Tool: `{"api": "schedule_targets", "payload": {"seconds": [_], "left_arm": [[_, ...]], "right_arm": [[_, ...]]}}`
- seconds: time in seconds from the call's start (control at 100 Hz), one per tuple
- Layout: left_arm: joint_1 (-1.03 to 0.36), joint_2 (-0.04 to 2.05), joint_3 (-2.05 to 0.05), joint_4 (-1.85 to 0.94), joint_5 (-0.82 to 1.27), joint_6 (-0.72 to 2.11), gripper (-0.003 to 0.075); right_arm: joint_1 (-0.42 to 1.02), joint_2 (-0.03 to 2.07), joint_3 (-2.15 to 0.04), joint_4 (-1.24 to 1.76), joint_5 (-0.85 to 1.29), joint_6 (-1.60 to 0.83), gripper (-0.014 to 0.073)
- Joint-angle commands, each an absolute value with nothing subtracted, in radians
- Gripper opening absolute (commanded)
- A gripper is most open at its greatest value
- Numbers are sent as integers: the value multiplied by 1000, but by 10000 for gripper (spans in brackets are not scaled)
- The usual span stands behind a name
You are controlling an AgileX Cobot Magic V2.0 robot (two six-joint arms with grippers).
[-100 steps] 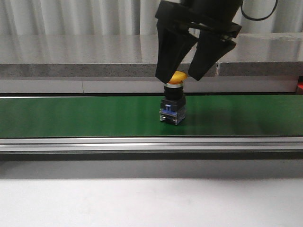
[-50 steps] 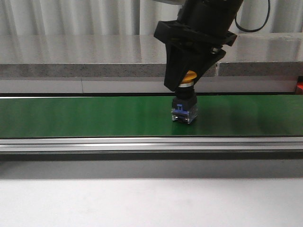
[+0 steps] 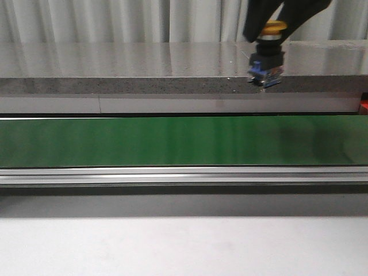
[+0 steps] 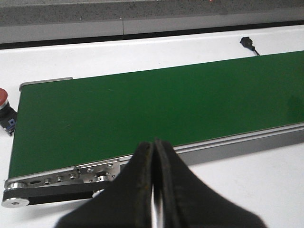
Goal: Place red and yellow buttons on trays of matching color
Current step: 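Carry the yellow button with the right gripper into the yellow tray and release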
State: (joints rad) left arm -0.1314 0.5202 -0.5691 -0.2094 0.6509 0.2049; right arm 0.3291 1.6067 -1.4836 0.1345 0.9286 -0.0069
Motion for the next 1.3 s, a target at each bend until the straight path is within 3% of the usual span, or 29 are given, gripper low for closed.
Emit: {"api": "schedule_targets", "payload": {"seconds": [0.0, 0.76, 1.06, 1.29], "left_arm": [[-139, 524, -598, -231, 584, 196, -21], [-139, 524, -598, -231, 584, 196, -21], [-139, 524, -598, -231, 584, 196, -21], [-139, 524, -598, -231, 584, 196, -21]], "right_arm": [[280, 1524, -1513, 88, 918, 62, 21], [-432, 1354, -1301, 72, 836, 170, 21], [-624, 1399, -1206, 72, 739, 224, 21], [-678, 1454, -1136, 72, 638, 285, 21]]}}
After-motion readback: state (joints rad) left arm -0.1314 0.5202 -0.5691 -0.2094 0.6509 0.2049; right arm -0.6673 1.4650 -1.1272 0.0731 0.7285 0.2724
